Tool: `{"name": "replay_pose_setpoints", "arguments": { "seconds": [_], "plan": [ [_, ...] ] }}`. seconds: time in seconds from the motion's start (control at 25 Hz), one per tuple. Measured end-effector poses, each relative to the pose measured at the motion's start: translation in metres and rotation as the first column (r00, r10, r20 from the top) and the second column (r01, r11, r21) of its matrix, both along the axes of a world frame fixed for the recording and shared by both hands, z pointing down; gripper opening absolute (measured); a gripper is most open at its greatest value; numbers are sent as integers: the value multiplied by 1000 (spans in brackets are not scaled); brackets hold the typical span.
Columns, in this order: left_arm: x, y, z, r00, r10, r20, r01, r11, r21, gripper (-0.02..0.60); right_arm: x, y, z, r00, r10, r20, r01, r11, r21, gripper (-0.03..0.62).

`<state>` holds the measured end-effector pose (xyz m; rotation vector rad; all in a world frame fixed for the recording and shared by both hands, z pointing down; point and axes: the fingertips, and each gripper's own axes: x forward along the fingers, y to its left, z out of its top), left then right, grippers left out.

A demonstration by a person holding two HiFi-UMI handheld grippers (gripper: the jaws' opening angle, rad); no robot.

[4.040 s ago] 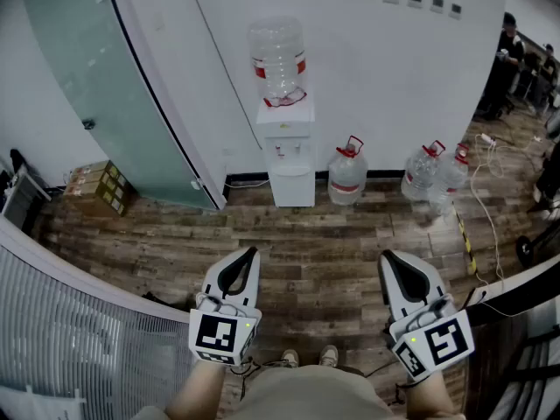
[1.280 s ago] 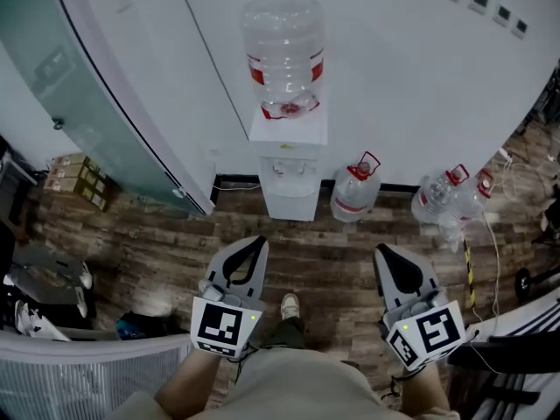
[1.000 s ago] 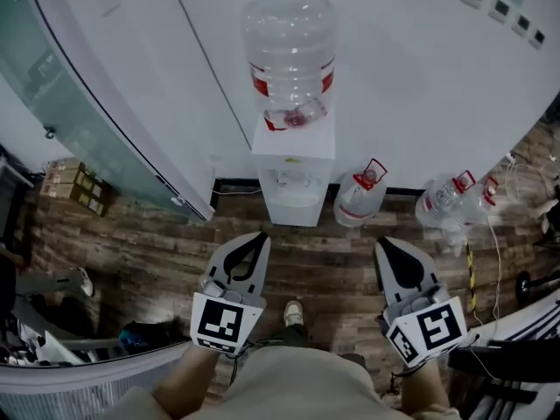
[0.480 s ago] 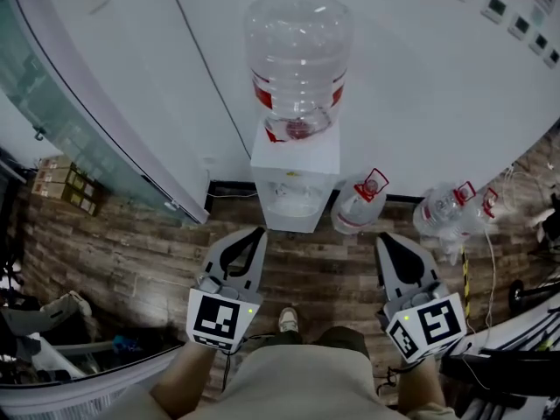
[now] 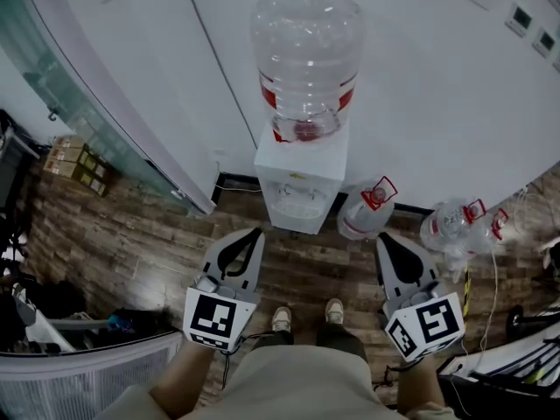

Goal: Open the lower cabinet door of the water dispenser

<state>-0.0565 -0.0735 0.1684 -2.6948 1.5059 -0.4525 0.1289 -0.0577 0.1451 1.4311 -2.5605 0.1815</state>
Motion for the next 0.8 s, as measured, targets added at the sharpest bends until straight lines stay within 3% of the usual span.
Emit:
{"name": "replay_pose_setpoints", "arguments": {
  "seconds": [0.12, 0.36, 0.52, 0.8],
  "plan": [
    [16, -3, 1, 999, -31, 28, 31, 1000, 6, 6, 14, -11, 4, 999, -42, 4, 42, 999, -11, 6],
    [41, -12, 4, 995, -103, -8, 103, 995, 3, 6, 30, -35, 16, 990, -142, 12, 143, 989, -24, 6],
    [46, -21, 14, 989, -147, -2, 147, 989, 3, 6, 42, -58, 29, 985, -162, 58, 163, 986, -20, 8],
    [57, -39, 60, 991, -137, 5, 137, 990, -26, 6, 47, -101, 70, 978, -195, 71, 197, 980, -27, 124]
  ]
}}
